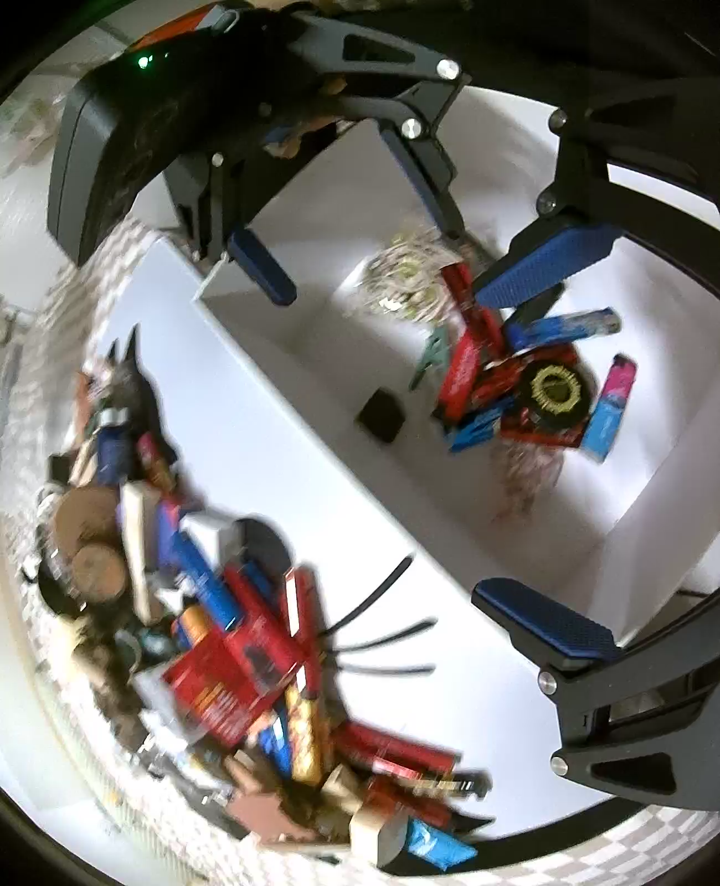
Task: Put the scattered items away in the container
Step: 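Move both tools back over the pile on the table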
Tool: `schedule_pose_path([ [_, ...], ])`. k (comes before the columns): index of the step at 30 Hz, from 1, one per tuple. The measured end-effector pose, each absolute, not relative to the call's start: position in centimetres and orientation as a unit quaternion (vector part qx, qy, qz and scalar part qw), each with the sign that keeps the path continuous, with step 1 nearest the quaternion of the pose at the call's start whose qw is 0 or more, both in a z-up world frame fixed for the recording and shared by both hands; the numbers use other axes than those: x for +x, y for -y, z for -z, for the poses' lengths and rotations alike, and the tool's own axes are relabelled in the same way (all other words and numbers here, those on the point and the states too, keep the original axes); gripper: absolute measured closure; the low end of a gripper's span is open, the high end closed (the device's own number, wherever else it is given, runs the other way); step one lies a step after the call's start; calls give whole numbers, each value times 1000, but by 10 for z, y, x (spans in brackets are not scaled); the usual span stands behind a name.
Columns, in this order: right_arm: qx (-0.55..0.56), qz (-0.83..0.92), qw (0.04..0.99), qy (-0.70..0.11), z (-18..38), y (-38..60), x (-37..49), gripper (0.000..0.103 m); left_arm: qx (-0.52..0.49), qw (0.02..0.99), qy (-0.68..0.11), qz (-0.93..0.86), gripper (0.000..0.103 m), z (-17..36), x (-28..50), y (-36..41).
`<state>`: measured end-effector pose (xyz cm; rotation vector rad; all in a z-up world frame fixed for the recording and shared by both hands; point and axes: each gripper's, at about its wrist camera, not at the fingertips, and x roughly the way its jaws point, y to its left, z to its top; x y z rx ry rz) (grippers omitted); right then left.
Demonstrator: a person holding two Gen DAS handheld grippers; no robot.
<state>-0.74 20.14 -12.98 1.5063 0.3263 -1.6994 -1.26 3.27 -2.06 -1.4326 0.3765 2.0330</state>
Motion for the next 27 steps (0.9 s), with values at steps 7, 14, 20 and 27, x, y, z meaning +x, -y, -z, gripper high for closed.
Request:
schedule_pose_path([
  [7,546,736,389,-91,107,-214,-30,0,-502,271,-97,-815,4,7,-36,-18],
  [14,484,810,328,-57,78,-240,-51,0,-445,222,-86,-863,4,55,-35,-46],
  [20,438,848,288,-78,67,-250,-62,0,-443,202,-65,-871,4,81,-33,-61],
  [27,446,865,219,-66,80,-252,-96,0,-468,166,-31,-868,4,100,-73,-54],
])
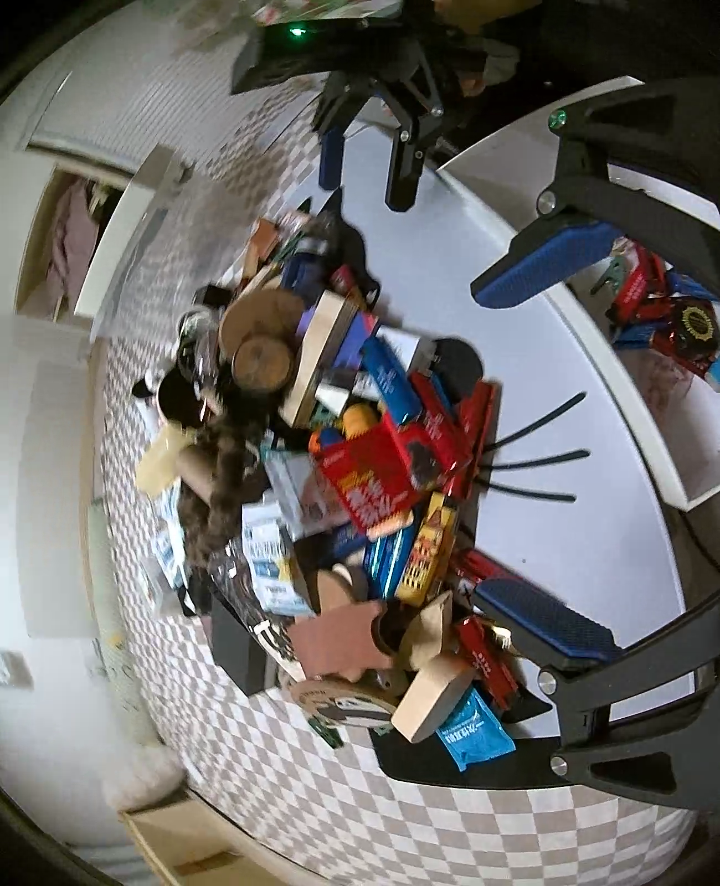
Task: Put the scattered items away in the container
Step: 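Move both tools back over the pile on the table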
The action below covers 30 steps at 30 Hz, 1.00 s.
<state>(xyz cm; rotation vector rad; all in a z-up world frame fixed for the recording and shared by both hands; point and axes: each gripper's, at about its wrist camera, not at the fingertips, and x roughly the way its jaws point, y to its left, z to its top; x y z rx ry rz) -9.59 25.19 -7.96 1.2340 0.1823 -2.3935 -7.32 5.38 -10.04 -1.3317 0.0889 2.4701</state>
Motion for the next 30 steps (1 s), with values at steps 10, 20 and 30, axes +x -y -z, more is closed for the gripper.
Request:
schedule_pose_path([
  [10,456,875,159,-32,74,-283,-142,0,-484,111,15,-868,4,114,-99,-34],
  [20,441,884,156,12,64,-307,-158,2,-488,98,12,-867,4,148,-90,-42],
  [30,403,904,142,20,30,-319,-171,25,-490,89,3,-867,5,157,-90,-38],
])
